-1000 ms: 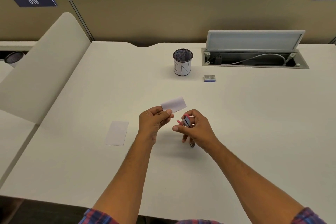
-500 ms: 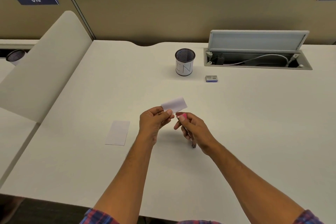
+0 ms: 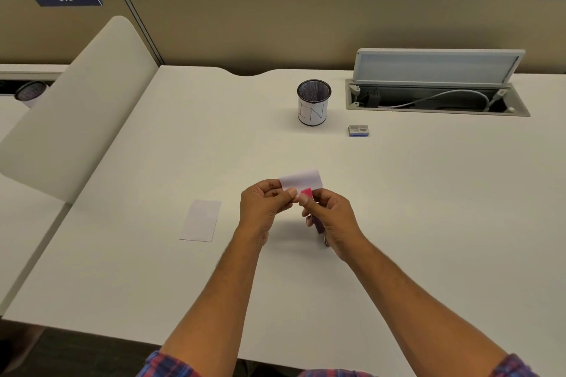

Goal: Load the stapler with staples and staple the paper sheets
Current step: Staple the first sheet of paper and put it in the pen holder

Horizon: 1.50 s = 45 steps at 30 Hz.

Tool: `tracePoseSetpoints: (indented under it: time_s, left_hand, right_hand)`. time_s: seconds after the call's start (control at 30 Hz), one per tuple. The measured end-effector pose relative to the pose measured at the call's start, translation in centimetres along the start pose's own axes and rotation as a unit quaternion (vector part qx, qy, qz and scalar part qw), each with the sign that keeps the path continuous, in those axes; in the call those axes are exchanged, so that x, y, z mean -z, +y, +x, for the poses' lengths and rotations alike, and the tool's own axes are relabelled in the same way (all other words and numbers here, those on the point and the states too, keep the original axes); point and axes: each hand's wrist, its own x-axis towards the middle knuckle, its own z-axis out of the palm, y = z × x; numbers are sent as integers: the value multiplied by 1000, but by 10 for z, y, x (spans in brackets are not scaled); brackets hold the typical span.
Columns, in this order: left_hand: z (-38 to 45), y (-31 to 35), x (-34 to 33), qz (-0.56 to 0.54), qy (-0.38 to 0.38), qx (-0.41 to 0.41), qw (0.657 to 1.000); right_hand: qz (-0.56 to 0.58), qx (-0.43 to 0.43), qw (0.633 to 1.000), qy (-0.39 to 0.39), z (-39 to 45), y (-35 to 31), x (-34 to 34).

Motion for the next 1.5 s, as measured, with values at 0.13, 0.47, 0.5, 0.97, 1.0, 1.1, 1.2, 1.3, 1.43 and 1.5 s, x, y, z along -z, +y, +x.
tracePoseSetpoints:
  time_s: [0.13, 0.47, 0.5, 0.97, 1.0, 1.1, 1.2, 1.3, 1.43, 1.5]
  left_hand:
    - [-3, 1, -4, 14, 11, -9, 1000]
    - [-11, -2, -11, -18, 39, 6, 999]
    - [-12, -2, -11, -21, 37, 8, 999]
    - [-18, 2, -10, -16, 12, -3, 1000]
    - [-19, 2, -10, -13, 11, -5, 1000]
    - [-20, 3, -10, -14, 10, -6, 1000]
    - [-20, 2, -9, -9, 7, -5, 1000]
    - [-19, 2, -7, 0, 5, -10, 1000]
    - [-18, 2, -5, 39, 11, -36, 999]
    - [-17, 2, -4, 44, 19, -51, 998]
  right_hand:
    - [13, -7, 1000, 19, 1, 1, -3]
    - [31, -12, 999, 24, -2, 5, -6]
    - [36, -11, 999, 23, -2, 5, -6]
    - [83, -7, 996, 2, -4, 8, 3]
    - [87, -6, 996, -3, -4, 7, 3]
    - [92, -5, 996, -8, -3, 6, 4]
    - [86, -3, 996, -10, -3, 7, 5]
    - [69, 1, 998, -9, -3, 8, 6]
    - [36, 9, 999, -2, -3, 8, 7]
    - [19, 18, 1000, -4, -4, 7, 6]
